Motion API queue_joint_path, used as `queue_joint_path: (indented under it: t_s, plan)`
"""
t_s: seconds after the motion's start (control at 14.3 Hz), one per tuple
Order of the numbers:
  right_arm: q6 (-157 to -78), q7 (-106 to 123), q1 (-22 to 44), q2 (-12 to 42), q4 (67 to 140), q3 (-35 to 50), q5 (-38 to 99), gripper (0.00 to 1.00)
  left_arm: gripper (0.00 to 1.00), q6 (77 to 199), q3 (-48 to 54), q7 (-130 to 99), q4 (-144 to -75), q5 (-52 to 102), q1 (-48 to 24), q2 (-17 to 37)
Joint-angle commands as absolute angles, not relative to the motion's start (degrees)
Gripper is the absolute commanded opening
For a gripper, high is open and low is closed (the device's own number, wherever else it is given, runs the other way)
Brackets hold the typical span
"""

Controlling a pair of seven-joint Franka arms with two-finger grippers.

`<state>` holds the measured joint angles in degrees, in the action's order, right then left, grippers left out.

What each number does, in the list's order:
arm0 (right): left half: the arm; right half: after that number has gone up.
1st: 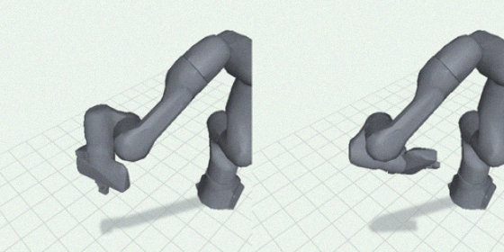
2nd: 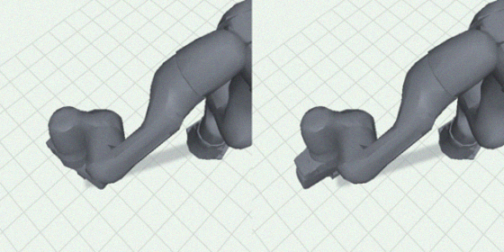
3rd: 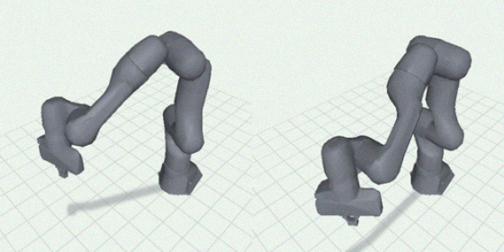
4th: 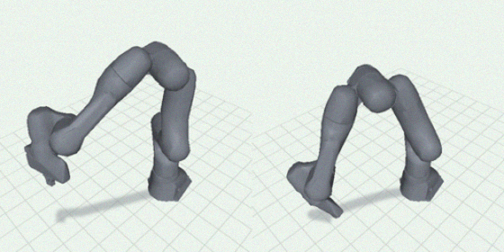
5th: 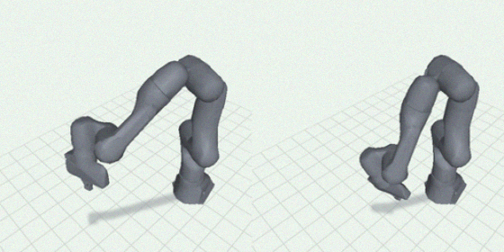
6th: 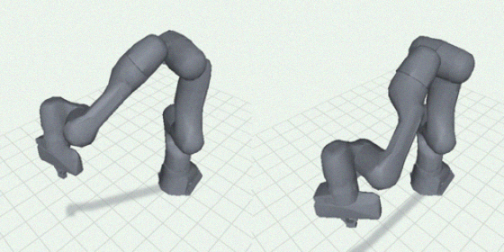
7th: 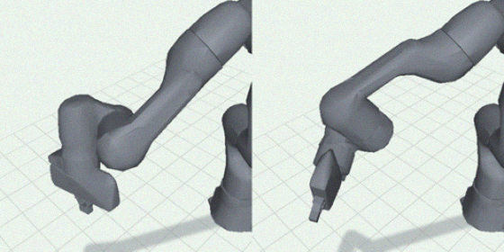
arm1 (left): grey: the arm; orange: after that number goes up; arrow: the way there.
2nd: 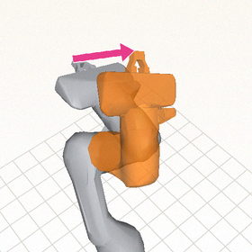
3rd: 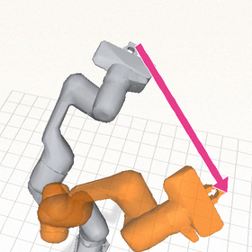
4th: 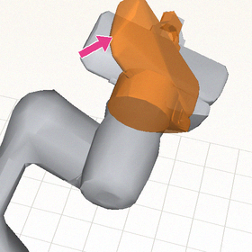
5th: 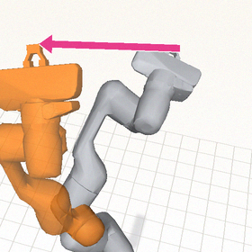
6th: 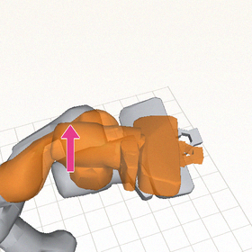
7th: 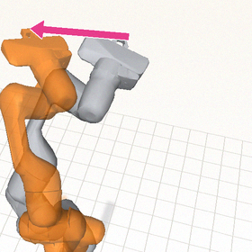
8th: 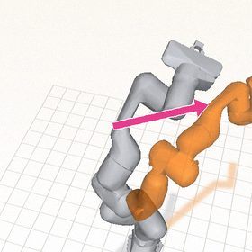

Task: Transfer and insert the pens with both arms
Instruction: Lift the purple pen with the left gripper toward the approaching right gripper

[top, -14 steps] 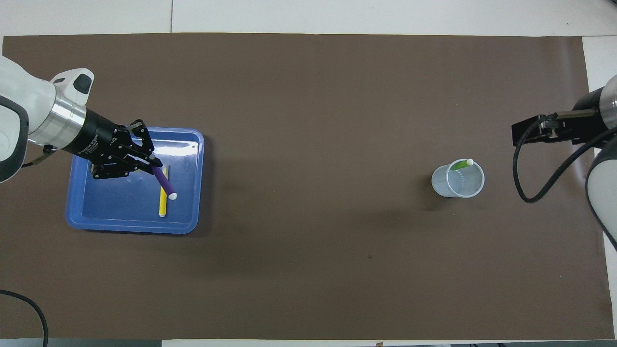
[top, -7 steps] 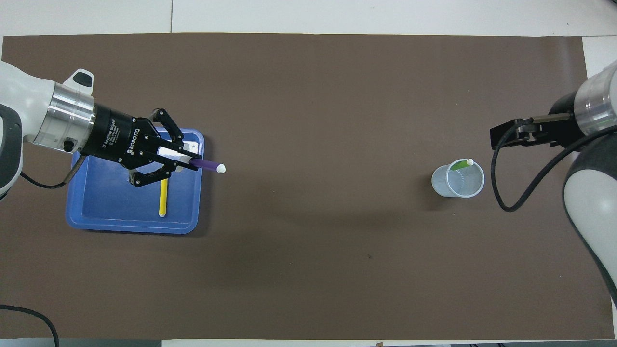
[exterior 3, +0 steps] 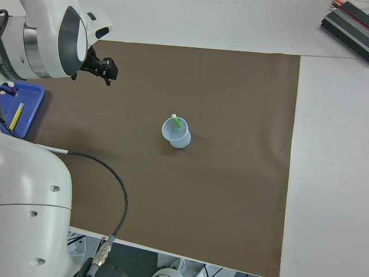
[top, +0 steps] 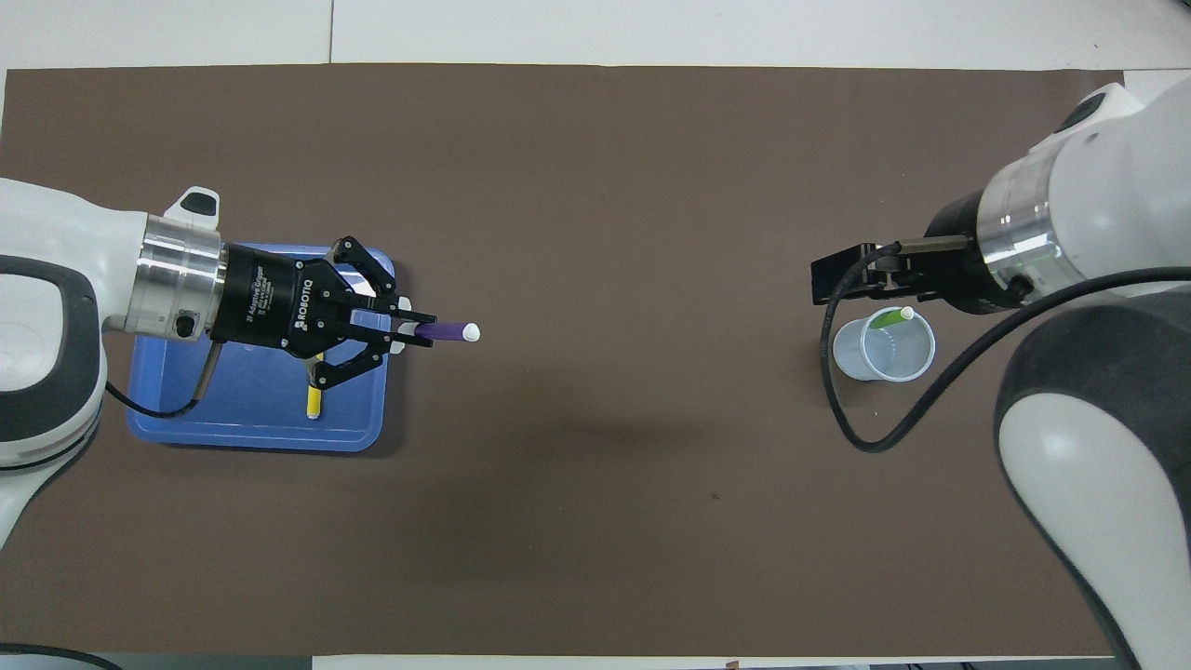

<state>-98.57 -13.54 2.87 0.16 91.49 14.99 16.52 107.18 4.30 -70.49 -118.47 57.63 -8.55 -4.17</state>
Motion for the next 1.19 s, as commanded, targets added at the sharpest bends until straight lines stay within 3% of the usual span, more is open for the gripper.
queue_joint_path:
  t_s: [0.0, 0.42, 1.12]
  plan:
    - [-105.9, -18.2, 2.1, -1.1, 94.9, 19.6, 22.5, 1.0, 0.0, 112.8, 3.9, -75.0, -123.9, 60.6, -10.9, -8.5]
    - [-118.4, -23.0, 2.0, 0.5, 98.1, 27.2, 30.6, 1.0, 0.0, 118.2, 3.9, -80.5, -125.5, 63.9, -14.1, -9.3]
    - [-127.4, -25.8, 2.1, 7.6, 98.0, 32.4, 31.4, 1.0, 0.0, 118.8, 3.9, -81.2, -126.1, 65.1, -14.2, -9.5]
